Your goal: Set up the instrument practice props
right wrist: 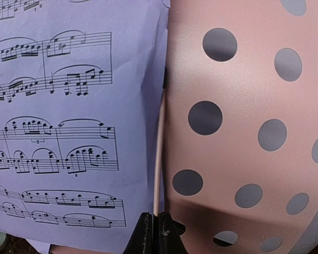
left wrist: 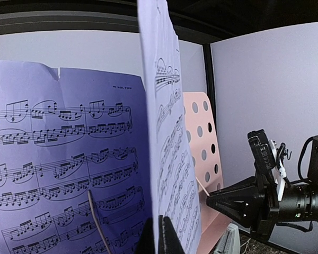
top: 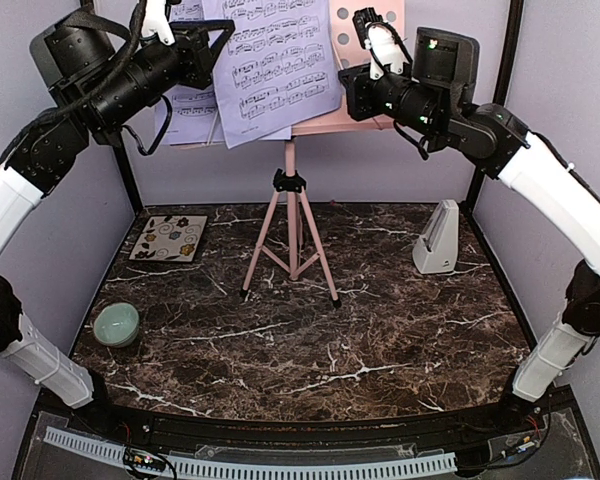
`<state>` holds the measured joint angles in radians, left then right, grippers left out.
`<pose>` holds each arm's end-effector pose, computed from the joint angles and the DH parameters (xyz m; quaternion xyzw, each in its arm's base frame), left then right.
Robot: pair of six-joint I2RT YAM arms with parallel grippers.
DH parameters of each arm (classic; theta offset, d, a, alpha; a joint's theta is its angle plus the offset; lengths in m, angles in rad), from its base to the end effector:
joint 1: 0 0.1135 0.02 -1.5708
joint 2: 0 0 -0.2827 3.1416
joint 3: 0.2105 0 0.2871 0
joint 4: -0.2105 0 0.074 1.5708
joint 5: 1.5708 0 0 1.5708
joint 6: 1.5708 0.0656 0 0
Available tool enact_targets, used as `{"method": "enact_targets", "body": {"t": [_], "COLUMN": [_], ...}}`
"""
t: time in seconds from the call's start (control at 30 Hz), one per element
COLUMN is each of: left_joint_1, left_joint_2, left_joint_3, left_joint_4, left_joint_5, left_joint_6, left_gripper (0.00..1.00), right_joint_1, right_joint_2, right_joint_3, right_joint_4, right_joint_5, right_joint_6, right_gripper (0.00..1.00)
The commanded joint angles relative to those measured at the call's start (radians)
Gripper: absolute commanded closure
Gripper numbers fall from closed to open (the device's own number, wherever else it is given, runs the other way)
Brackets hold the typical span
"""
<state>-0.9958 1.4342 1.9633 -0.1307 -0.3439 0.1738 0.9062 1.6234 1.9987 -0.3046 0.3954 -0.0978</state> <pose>0.1919 -0.2554 0.6397 0.1820 0.5331 -0.2411 0.7902 0.2717 0.3058 0.5640 -0.1956 0.6551 0.1590 0.7123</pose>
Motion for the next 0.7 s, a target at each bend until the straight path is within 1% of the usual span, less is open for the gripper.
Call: {"method": "enact_targets", "body": {"t": [0.0,0.07,0.1,0.2,0.37,0.53,0.67], "left_joint_1": [0.008,0.009,0.009,0.012,0.015,0.017,0.022], "left_joint_2": [-0.004,-0.006,-0.006,0.003,0.033,0.066,0.132], "left_joint_3": [0.040,0.039,0.040,0.053,0.106,0.146,0.239], "left_joint_4": [0.001,0.006,0.008,0.006,-0.013,-0.030,-0.088], "left_joint_5": [-0.056,-0.083,-0.096,-0.117,-0.148,-0.113,-0.067], "left_joint_6": [0.041,0.053,0.060,0.073,0.083,0.110,0.137], "left_gripper": [1.00,1.00,1.00,1.00,1.00,1.00,1.00], "right_joint_1": [-0.009,-0.010,-0.010,-0.010,-0.010,-0.010,-0.010], "right_joint_2": [-0.019,-0.022,-0.059,-0.092,-0.118,-0.120,-0.128], "right_joint_3": [-0.023,-0.069,-0.094,-0.155,-0.199,-0.214,-0.235], "right_joint_4": [0.098,0.147,0.171,0.233,0.288,0.309,0.330], "right_joint_5": [0.011,0.012,0.002,-0.030,-0.042,-0.104,-0.131], "right_joint_6": [-0.011,-0.013,-0.017,-0.027,-0.017,-0.032,-0.040], "right_gripper": [1.00,1.00,1.00,1.00,1.00,1.00,1.00]}}
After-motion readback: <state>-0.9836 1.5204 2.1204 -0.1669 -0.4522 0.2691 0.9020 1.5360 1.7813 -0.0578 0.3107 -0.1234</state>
